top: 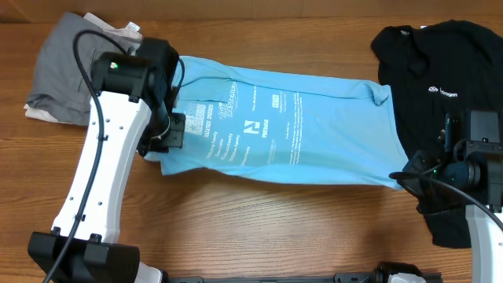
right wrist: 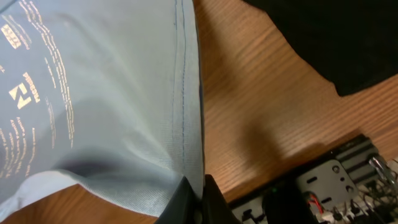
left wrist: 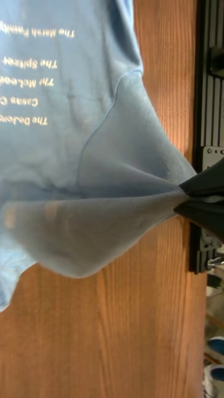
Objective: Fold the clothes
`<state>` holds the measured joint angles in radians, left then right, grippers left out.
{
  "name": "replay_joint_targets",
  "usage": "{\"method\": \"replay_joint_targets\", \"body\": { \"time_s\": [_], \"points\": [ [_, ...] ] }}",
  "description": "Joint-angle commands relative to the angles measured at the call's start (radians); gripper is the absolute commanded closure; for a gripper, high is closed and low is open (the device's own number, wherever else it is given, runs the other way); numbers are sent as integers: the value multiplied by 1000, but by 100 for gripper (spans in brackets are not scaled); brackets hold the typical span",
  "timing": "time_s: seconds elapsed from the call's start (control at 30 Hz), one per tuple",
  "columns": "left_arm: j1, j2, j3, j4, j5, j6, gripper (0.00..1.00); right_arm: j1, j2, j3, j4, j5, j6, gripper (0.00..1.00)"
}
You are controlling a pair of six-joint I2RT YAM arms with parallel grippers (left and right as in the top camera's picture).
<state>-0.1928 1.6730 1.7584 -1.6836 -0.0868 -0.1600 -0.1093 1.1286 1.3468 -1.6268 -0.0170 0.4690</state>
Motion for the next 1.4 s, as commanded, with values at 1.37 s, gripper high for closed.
{"method": "replay_joint_targets", "body": {
  "time_s": [1.37],
  "points": [
    [31, 219, -219, 784, -205, -191, 96, 3, 493, -132, 724, 47, -77, 96]
  ]
}}
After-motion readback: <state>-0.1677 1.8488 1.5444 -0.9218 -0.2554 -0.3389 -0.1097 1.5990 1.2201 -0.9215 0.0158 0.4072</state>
